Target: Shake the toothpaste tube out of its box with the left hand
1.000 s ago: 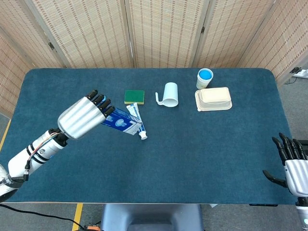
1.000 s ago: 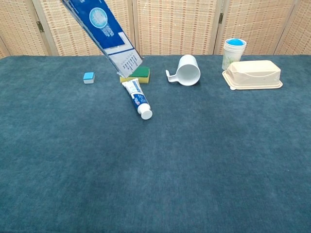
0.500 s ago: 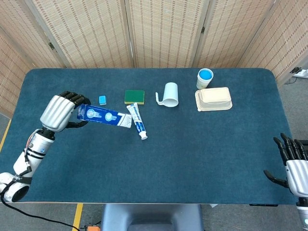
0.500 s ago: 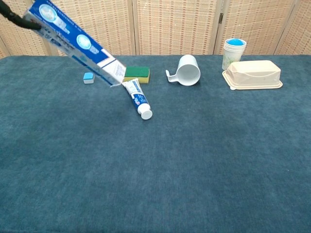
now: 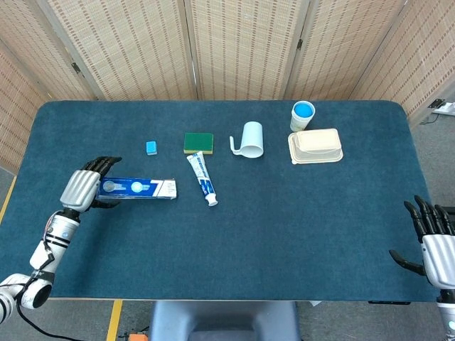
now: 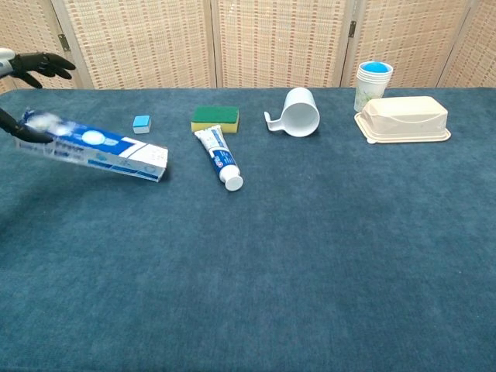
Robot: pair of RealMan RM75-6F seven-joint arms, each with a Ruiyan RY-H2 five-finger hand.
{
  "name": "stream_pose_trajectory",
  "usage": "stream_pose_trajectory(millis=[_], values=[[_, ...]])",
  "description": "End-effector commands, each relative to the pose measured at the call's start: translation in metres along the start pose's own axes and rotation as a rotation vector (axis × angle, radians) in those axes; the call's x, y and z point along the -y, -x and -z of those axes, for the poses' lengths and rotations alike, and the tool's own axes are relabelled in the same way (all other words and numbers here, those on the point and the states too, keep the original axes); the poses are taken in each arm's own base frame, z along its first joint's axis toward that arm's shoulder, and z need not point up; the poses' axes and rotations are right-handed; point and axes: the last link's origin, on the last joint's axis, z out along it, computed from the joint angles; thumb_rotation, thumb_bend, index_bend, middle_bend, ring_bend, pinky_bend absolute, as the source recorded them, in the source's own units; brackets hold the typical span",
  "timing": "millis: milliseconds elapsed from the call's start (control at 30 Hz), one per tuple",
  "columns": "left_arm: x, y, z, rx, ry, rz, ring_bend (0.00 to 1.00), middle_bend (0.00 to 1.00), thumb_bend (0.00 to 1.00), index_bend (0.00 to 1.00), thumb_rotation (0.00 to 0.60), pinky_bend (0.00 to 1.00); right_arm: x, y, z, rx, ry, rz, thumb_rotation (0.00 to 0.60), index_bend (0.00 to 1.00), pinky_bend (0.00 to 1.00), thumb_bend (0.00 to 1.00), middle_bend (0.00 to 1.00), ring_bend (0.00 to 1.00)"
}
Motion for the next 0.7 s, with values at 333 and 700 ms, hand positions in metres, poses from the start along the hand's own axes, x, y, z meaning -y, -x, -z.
stream_pose_trajectory(millis=[333,700], values=[[-0.016,-0.03,0.026,0.092,-0.061,-0.091,0.0,0.0,0.11,0.0,0.6,0.0,-0.002,-0.002,0.001,-0.014,0.01,-0.004,0.6,0.0,0.0,0.22,0.0,0.0],[-0.001,-0.023,0.108,0.015,-0.077,0.008,0.0,0.0,0.12,0.0,0.6,0.0,-0.003,0.001,-0.002,0.006,0.033,0.005,0.6,0.0,0.0,0.22,0.0,0.0]])
